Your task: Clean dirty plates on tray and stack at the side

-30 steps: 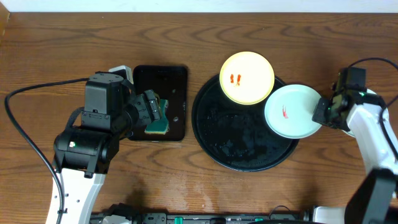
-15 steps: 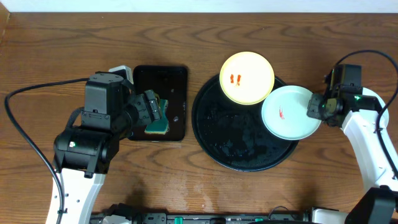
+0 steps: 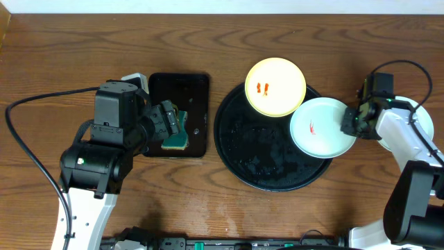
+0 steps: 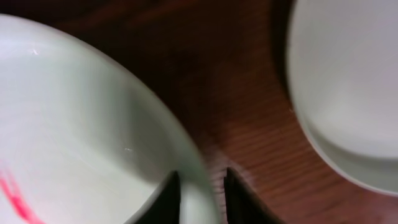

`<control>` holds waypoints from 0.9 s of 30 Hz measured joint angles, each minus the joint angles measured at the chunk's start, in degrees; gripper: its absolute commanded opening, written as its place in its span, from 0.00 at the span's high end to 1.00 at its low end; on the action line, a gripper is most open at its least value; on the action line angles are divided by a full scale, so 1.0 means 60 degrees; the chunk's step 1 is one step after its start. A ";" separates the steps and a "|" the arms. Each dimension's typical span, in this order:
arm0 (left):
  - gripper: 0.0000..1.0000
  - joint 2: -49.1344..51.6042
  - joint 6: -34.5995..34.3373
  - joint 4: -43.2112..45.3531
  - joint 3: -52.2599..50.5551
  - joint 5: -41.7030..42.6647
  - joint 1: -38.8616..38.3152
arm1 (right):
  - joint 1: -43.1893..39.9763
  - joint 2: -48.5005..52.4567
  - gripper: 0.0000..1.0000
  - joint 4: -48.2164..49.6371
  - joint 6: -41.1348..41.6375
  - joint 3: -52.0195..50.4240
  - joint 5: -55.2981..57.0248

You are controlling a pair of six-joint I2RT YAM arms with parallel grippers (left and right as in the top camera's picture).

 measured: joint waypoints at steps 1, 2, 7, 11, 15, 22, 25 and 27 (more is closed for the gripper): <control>0.15 0.0000 0.0000 0.0000 0.0000 0.0000 0.0000 | -0.0073 0.0000 0.99 -0.0036 0.0018 0.0000 -0.0055; 0.15 0.0000 0.0000 0.0000 0.0000 0.0000 0.0000 | -0.0117 -0.0004 0.99 -0.0131 0.0022 0.0000 -0.0164; 0.15 0.0000 0.0000 -0.0004 0.0000 0.0000 0.0000 | -0.0109 -0.0047 0.99 -0.0484 -0.0007 0.0004 -0.0648; 0.15 0.0000 0.0000 -0.0004 0.0000 0.0000 0.0000 | -0.0036 -0.0131 0.99 -0.0900 -0.0284 0.0000 -0.1264; 0.15 0.0000 0.0000 0.0000 0.0000 0.0000 0.0000 | 0.0503 -0.0637 0.99 -0.1559 -0.0554 0.0000 -0.1861; 0.15 0.0000 0.0000 0.0000 0.0000 0.0000 0.0000 | 0.1971 -0.1362 0.99 -0.2062 -0.0616 -0.0007 -0.2262; 0.15 0.0000 0.0000 -0.0004 0.0000 0.0000 0.0000 | 0.2696 -0.1359 0.99 -0.1698 -0.0149 -0.0262 -0.2313; 0.15 0.0000 0.0000 0.0000 0.0000 0.0000 0.0000 | 0.3067 -0.1359 0.99 -0.1242 0.0255 -0.0597 -0.2324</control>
